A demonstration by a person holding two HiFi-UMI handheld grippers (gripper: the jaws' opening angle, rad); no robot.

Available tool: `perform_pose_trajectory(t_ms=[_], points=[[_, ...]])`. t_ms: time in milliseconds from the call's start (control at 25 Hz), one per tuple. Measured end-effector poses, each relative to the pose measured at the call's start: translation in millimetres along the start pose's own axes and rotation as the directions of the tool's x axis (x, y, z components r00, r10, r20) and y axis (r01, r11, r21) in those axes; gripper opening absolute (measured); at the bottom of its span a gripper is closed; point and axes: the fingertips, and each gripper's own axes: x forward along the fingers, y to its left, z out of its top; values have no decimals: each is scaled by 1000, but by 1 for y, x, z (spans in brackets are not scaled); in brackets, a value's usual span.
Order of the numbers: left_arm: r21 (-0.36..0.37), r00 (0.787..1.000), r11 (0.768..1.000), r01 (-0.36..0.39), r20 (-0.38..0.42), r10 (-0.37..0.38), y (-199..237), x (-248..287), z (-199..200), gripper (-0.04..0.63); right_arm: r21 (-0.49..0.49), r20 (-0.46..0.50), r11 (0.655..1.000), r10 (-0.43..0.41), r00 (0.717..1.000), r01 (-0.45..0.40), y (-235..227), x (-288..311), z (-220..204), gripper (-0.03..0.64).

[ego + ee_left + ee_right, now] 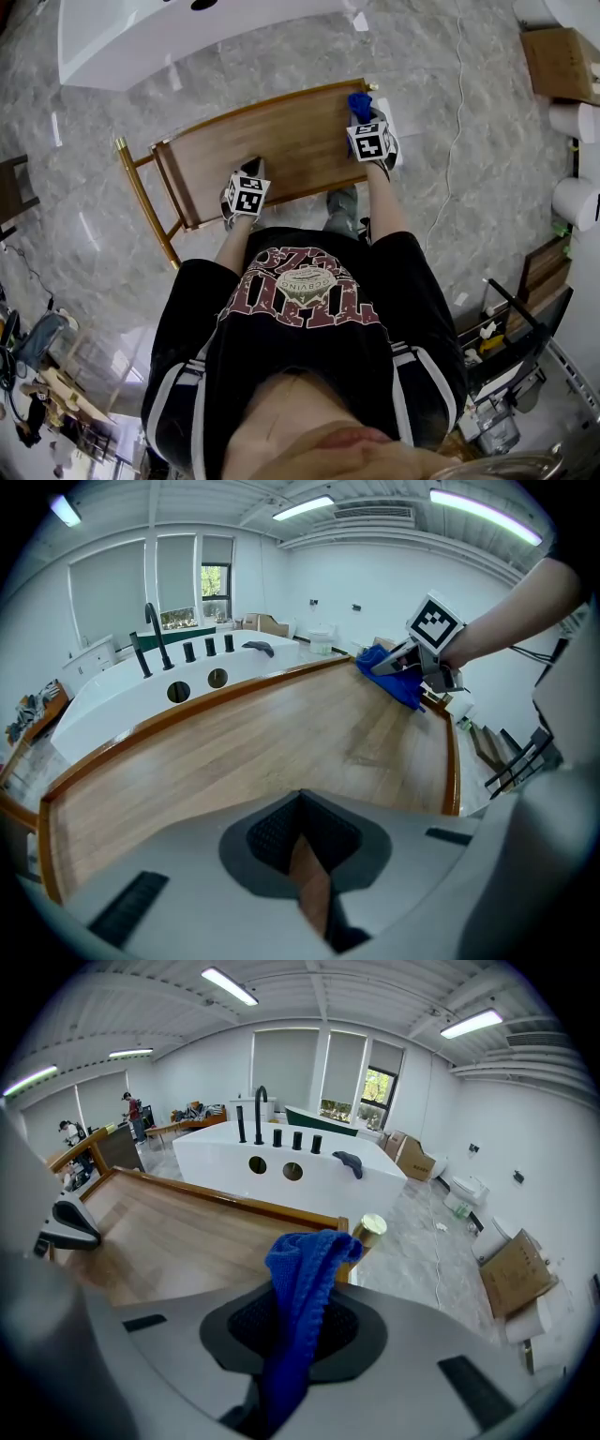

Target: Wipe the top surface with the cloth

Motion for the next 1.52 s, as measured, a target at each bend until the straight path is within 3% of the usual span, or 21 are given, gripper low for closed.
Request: perform_pose_trajectory(t_ms=[520, 880, 1080, 1240, 1520], points=[[10, 1000, 1000, -6, 6, 5, -6, -4, -1, 46, 5, -4, 1000, -2, 1000, 2, 7, -21, -27, 58], [-27, 999, 1000, 5, 41, -4, -7, -1, 4, 46, 26, -24, 1000, -8, 1000, 8, 6, -22, -34, 58], [43, 997, 996, -80, 0, 80, -5, -13, -16, 46, 29, -18, 999, -15, 1000, 15, 9, -20, -33, 58], [-23, 997, 996, -81, -11, 81, -4, -27, -37, 46, 54, -22, 998, -20, 1000, 22, 11, -20, -31, 58], [-143, 989, 979, -145, -48, 139, 24, -54, -54, 46, 62, -9, 998, -7, 1000, 8, 18, -22, -32, 58]])
